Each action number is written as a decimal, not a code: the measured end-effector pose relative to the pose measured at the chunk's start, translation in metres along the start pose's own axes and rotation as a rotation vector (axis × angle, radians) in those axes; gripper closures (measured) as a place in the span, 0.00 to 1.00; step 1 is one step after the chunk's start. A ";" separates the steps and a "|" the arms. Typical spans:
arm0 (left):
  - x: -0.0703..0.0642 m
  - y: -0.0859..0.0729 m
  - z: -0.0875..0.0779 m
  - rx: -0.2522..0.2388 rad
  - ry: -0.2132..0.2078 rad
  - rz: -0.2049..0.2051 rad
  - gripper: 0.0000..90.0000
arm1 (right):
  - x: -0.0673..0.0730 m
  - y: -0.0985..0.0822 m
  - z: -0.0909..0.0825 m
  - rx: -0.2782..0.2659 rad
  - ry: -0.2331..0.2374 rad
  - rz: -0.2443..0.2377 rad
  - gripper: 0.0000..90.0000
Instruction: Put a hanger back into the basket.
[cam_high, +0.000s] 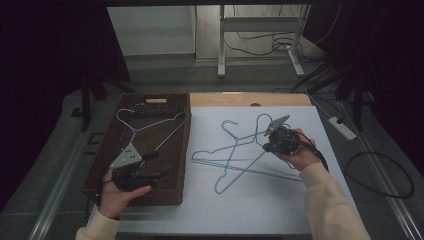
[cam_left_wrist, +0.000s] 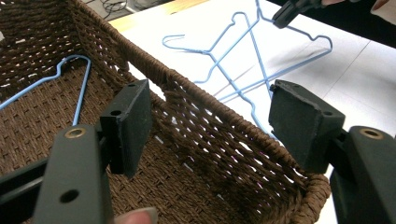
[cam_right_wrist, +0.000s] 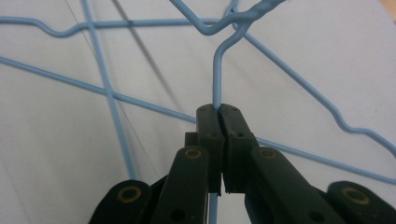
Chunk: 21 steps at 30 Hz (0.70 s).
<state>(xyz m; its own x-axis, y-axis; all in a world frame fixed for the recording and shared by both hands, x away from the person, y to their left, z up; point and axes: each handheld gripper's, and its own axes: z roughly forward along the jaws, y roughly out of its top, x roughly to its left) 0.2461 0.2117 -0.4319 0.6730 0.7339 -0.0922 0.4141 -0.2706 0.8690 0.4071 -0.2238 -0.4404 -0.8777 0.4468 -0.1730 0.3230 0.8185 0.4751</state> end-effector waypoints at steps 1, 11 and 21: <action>0.000 0.000 0.000 0.000 0.000 0.000 0.34 | 0.000 0.000 0.000 0.000 0.000 0.000 0.98; -0.001 0.001 0.001 0.001 -0.005 0.003 0.34 | 0.009 -0.009 -0.028 -0.081 -0.014 -0.012 0.99; -0.003 0.001 0.004 0.006 -0.011 0.007 0.34 | 0.016 -0.016 -0.046 -0.115 -0.005 -0.008 0.98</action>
<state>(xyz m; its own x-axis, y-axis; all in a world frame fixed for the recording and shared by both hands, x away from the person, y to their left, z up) 0.2468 0.2063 -0.4323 0.6826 0.7251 -0.0912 0.4126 -0.2794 0.8670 0.3717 -0.2460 -0.4112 -0.8785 0.4421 -0.1812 0.2729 0.7756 0.5692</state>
